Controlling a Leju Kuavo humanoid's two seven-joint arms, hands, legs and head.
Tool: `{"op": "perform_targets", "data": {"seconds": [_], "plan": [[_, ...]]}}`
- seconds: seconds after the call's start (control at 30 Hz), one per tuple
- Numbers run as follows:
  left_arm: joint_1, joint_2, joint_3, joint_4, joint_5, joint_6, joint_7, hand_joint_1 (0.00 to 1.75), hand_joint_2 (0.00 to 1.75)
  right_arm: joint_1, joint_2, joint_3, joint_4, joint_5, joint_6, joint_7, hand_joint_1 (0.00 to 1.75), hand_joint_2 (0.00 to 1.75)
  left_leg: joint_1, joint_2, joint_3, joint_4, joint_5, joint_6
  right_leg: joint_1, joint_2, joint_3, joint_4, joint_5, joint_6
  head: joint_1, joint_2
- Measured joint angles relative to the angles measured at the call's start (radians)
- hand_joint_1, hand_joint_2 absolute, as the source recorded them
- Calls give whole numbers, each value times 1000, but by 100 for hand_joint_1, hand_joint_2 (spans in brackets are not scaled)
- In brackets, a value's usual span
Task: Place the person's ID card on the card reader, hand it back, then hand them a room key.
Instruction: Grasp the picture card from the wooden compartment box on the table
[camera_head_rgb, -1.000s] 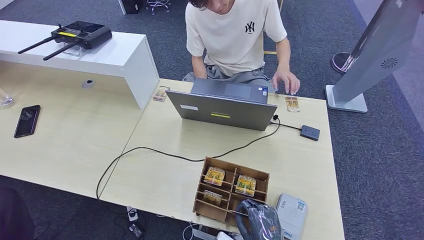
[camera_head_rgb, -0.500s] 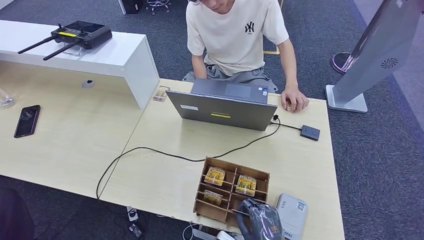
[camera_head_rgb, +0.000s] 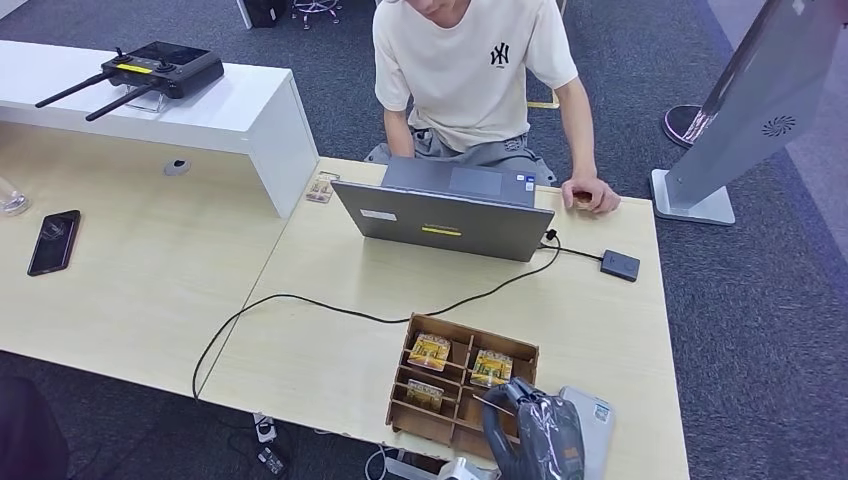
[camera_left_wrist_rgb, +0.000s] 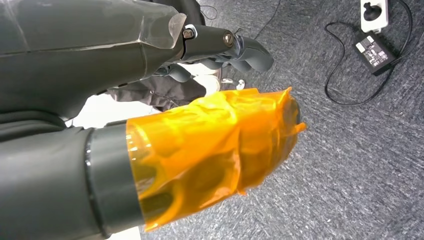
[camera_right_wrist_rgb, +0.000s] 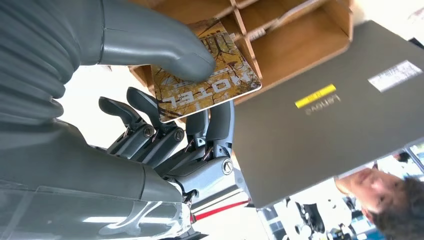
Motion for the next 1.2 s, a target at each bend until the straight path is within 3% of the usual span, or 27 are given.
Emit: {"op": "perform_targets", "data": {"seconds": [0.6, 0.93, 1.2], "plan": [[57, -17, 55, -101, 0, -53, -29, 0, 0, 90, 13, -61, -295, -237, -90, -119, 175, 175, 0, 0, 0, 0, 0, 0, 0, 0, 0, 0, 0, 0, 0, 0], [52, -18, 117, -107, 0, -46, -52, 0, 0, 51, 21, -83, -246, -374, -91, -282, 175, 175, 0, 0, 0, 0, 0, 0, 0, 0, 0, 0, 0, 0, 0, 0], [52, -23, 145, -107, 0, -46, -54, 0, 0, 38, 30, -95, -206, -377, -94, -298, 175, 175, 0, 0, 0, 0, 0, 0, 0, 0, 0, 0, 0, 0, 0, 0]]}}
